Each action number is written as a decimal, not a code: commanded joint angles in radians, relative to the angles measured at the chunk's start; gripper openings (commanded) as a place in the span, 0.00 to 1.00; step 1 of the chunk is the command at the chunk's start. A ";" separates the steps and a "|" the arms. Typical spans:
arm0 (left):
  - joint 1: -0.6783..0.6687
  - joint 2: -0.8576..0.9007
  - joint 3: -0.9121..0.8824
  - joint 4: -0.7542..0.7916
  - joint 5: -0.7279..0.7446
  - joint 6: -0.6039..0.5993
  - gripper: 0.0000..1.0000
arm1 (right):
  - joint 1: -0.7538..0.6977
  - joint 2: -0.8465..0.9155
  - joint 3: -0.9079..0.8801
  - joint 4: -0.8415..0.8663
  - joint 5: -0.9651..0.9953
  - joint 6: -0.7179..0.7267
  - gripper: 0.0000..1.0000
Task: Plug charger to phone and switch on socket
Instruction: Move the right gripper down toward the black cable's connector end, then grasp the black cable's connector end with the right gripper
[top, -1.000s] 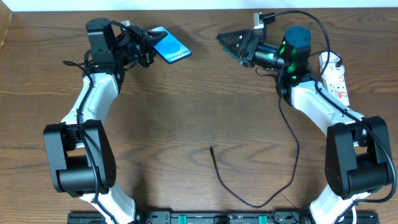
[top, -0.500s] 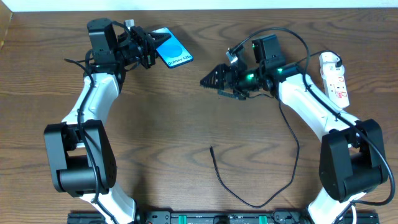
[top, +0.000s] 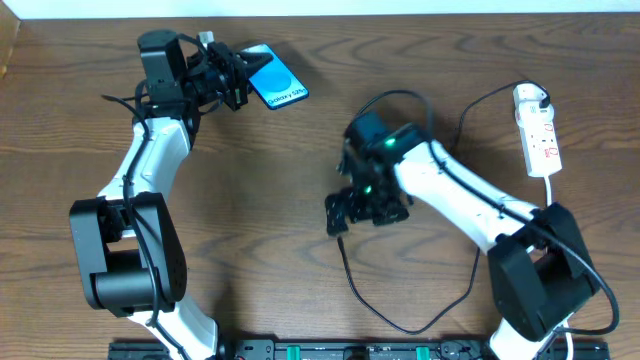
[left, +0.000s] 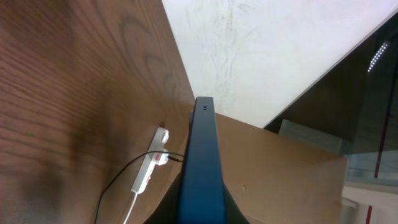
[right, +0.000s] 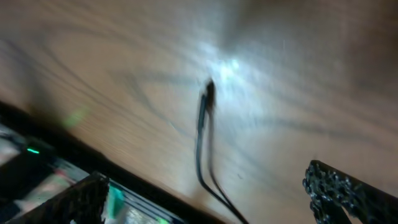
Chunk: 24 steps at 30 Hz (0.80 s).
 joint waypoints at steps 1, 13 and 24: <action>0.006 -0.018 0.005 -0.037 0.031 0.019 0.07 | 0.021 0.000 0.058 -0.084 0.135 -0.018 0.93; 0.006 -0.018 0.004 -0.034 0.031 0.053 0.07 | 0.095 0.137 0.058 -0.163 0.096 -0.006 0.99; 0.006 -0.018 0.004 0.090 0.031 -0.014 0.07 | 0.114 0.269 0.112 -0.249 0.065 -0.036 0.98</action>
